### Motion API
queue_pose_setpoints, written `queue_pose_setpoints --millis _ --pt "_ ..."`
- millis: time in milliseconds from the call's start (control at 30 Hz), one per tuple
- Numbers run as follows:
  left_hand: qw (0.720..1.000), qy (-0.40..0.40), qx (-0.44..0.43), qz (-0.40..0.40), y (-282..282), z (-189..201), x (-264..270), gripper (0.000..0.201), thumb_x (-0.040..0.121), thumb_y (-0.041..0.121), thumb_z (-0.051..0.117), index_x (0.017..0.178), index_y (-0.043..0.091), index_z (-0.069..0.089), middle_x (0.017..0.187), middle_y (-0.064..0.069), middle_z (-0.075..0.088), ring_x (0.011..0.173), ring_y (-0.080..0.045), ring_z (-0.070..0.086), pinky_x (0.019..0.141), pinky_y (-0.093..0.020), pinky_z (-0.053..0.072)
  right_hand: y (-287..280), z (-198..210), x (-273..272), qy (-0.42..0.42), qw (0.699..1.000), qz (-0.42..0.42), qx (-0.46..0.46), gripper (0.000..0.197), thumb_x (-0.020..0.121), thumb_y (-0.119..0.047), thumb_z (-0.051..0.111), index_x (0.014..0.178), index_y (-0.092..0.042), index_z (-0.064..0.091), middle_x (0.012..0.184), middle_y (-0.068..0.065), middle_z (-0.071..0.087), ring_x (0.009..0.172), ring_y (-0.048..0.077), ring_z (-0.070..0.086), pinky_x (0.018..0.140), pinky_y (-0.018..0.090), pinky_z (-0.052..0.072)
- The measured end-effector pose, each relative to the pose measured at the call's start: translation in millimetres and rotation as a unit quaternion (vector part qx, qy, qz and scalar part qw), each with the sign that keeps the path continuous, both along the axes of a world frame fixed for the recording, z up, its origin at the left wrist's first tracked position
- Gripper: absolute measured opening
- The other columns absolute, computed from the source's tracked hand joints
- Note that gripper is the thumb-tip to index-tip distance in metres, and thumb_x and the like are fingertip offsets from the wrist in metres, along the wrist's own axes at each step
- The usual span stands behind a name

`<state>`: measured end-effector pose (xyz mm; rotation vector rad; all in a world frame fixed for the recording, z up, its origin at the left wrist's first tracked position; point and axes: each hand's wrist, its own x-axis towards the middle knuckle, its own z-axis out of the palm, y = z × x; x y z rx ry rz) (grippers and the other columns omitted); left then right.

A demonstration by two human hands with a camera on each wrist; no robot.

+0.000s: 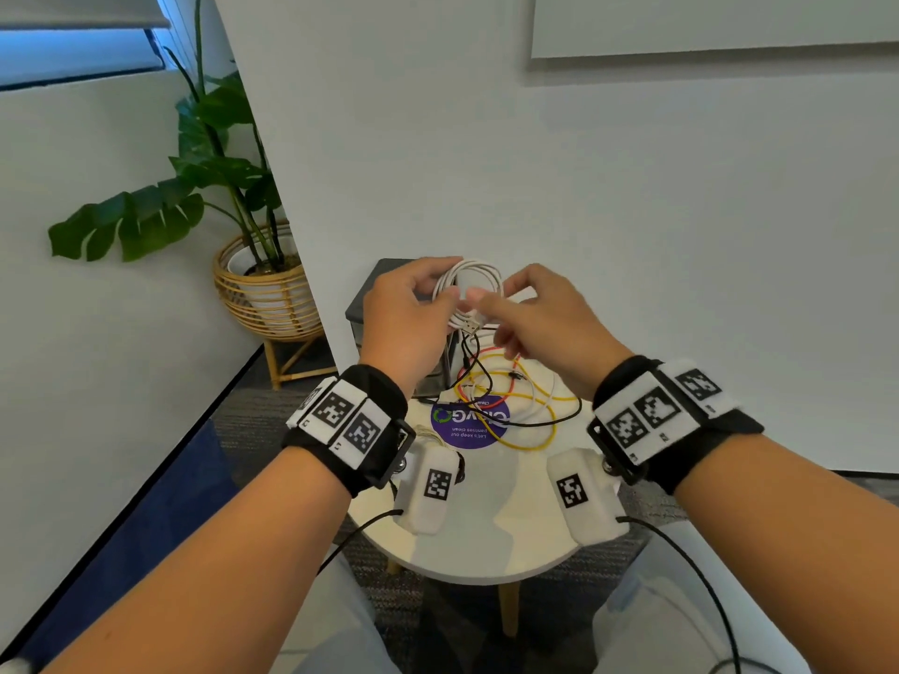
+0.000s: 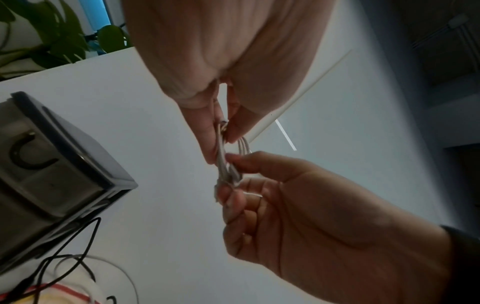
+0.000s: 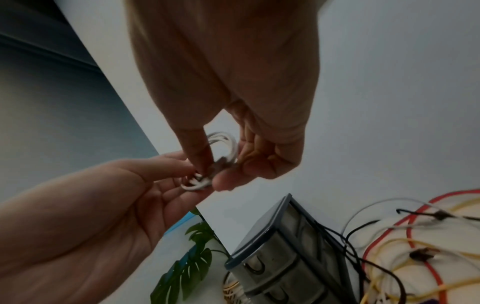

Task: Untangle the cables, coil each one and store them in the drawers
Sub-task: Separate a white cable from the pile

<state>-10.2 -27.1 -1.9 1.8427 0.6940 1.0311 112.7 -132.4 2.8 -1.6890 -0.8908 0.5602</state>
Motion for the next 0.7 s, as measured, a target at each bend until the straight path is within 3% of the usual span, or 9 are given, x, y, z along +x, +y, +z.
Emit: queue_pose_setpoints --millis 100,200,333,433,567,700 --pt "1.0 0.018 0.012 -0.004 -0.1 -0.2 2.9 0.028 0.095 0.006 0.065 0.114 0.025 0.072 0.077 0.022 0.069 0.085 -0.003 0.071 0.083 -0.04 0.061 11.0 1.5 -1.0 0.022 1.0 0.009 -0.018 0.035 0.084 -0.027 0.082 0.103 -0.014 0.056 0.076 0.01 0.075 0.056 0.019 0.067 0.047 0.021 0.045" --pt "0.997 0.069 0.015 -0.022 2.2 2.2 1.9 0.025 0.093 0.003 0.062 0.11 0.02 0.068 0.079 0.013 0.068 0.078 -0.003 0.067 0.074 -0.027 0.054 14.3 0.4 1.9 0.005 0.999 0.038 -0.019 0.025 0.084 -0.009 0.08 0.1 -0.01 0.061 0.075 0.013 0.075 0.06 0.022 0.071 0.05 0.021 0.047" --pt "0.982 0.157 0.06 -0.087 11.8 1.4 -1.7 0.024 0.1 0.006 0.048 0.106 0.017 0.067 0.082 0.0 0.068 0.081 -0.016 0.07 0.08 -0.038 0.058 7.4 -3.5 5.8 -0.064 0.988 0.138 -0.035 0.021 0.089 -0.01 0.076 0.108 -0.01 0.067 0.073 0.011 0.076 0.067 0.02 0.072 0.062 0.025 0.049" --pt "0.968 0.201 0.105 -0.106 18.4 -2.5 -5.3 0.023 0.101 0.009 0.044 0.105 0.018 0.064 0.073 0.002 0.068 0.076 -0.017 0.07 0.08 -0.041 0.057 -0.8 -8.7 12.1 -0.098 0.977 0.184 -0.048 0.02 0.091 -0.007 0.074 0.109 -0.012 0.068 0.074 0.009 0.076 0.069 0.019 0.072 0.065 0.026 0.051" --pt "0.95 0.252 0.149 -0.109 19.6 -13.5 -4.6 0.016 0.104 0.02 0.048 0.095 0.017 0.061 0.075 0.002 0.066 0.074 -0.017 0.064 0.075 -0.045 0.053 -7.7 -25.6 22.1 -0.201 0.957 0.191 -0.086 0.02 0.089 -0.014 0.077 0.106 -0.02 0.068 0.071 -0.001 0.076 0.072 0.016 0.073 0.076 0.035 0.055" --pt "0.948 0.261 0.144 -0.107 14.8 -28.1 -0.7 0.016 0.106 0.02 0.046 0.097 0.016 0.059 0.072 0.002 0.065 0.071 -0.016 0.061 0.069 -0.038 0.047 -5.2 -33.8 27.2 -0.179 0.963 0.165 -0.113 0.027 0.085 -0.015 0.079 0.108 -0.024 0.068 0.078 -0.001 0.075 0.077 0.015 0.072 0.081 0.039 0.055"
